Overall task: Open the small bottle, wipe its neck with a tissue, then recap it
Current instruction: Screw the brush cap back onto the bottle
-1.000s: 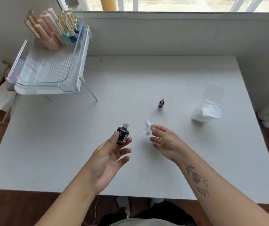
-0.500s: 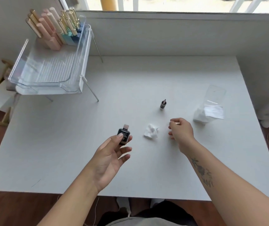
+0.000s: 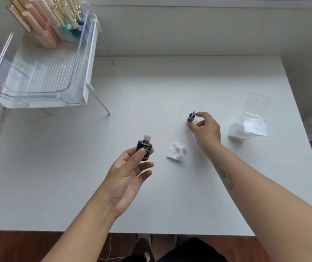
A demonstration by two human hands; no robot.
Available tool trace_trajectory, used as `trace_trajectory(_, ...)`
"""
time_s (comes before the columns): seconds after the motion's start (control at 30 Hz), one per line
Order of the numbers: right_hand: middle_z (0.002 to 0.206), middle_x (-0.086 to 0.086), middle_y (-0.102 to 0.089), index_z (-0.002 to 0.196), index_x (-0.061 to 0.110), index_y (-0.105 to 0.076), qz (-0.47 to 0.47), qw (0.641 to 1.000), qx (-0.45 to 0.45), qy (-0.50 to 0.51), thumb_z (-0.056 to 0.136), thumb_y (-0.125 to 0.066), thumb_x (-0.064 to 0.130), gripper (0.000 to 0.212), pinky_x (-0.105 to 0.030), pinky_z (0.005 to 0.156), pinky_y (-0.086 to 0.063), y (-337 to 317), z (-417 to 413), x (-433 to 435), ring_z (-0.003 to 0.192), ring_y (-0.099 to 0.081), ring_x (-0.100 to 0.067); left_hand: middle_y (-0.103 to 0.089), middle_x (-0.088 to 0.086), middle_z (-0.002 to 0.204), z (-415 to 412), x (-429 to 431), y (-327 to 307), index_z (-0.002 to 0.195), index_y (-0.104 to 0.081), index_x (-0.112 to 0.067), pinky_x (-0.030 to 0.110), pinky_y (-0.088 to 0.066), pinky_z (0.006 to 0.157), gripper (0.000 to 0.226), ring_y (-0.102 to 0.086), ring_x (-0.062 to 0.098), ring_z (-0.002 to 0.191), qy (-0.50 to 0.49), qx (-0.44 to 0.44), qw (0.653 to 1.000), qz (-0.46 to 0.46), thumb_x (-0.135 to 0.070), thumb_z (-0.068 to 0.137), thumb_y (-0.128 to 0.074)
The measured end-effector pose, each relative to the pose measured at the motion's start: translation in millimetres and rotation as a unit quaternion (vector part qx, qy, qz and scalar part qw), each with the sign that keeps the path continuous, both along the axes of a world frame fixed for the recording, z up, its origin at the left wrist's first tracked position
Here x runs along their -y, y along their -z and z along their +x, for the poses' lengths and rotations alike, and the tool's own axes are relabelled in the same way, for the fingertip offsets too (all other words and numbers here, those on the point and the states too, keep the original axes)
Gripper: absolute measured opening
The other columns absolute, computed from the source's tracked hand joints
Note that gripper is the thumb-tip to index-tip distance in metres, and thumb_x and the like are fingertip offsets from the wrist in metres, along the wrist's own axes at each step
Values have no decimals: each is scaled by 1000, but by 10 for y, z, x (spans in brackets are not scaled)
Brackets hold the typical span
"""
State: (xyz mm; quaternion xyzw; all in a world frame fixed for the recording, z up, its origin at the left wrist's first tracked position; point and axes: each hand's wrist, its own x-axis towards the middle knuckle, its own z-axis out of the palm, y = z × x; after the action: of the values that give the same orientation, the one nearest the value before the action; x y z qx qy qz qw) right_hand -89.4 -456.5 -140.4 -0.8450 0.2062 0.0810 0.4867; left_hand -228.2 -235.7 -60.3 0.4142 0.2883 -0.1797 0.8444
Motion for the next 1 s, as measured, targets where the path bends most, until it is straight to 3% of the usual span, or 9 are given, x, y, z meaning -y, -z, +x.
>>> trace_trajectory(0.2,94,3,-57,94,29,-65,-17,999,26,-41,84,-67,39,15,-27,60,-42,-132,6,2,77,-54,-16,-75,3,108,130,30,-63,116,-66,-12,29,-55,77,48,-70,15,78,7,23,1000,-10,-26,72,-79)
trace_trajectory(0.33,96,17,-62,84,30,-57,-15,991,86,-103,83,-68,33,11,-22,56,-41,-501,-170,-30,76,-59,-3,-75,6,107,158,15,-163,117,-68,-6,27,-59,82,45,-72,17,84,-4,41,998,-41,-20,76,-78)
trace_trajectory(0.43,89,22,-64,83,28,-56,-2,980,130,-152,82,-69,25,13,-20,57,-46,-857,-327,-29,82,-63,0,-75,5,109,188,13,-253,121,-67,-2,25,-59,82,46,-73,17,89,-7,51,997,-59,-17,78,-76)
trace_trajectory(0.6,89,10,-70,90,23,-65,-16,947,200,-249,83,-72,9,17,-13,63,-50,-1462,-479,34,85,-64,-6,-77,4,110,273,36,-418,112,-72,-6,24,-58,82,41,-74,16,90,5,76,996,-55,-19,74,-80)
trace_trajectory(0.87,94,3,-62,101,19,-68,-205,868,274,-360,91,-66,13,12,-43,70,-54,-2122,-506,149,78,-60,-21,-78,6,104,367,80,-635,104,-76,-9,24,-59,80,27,-75,17,88,36,112,992,-45,-16,77,-75)
trace_trajectory(1.0,98,0,-61,103,17,-69,-262,844,287,-369,91,-67,15,12,-44,66,-52,-2277,-496,141,75,-58,-27,-79,6,106,400,104,-686,103,-76,-9,24,-59,81,28,-75,17,87,49,125,990,-42,-16,76,-75)
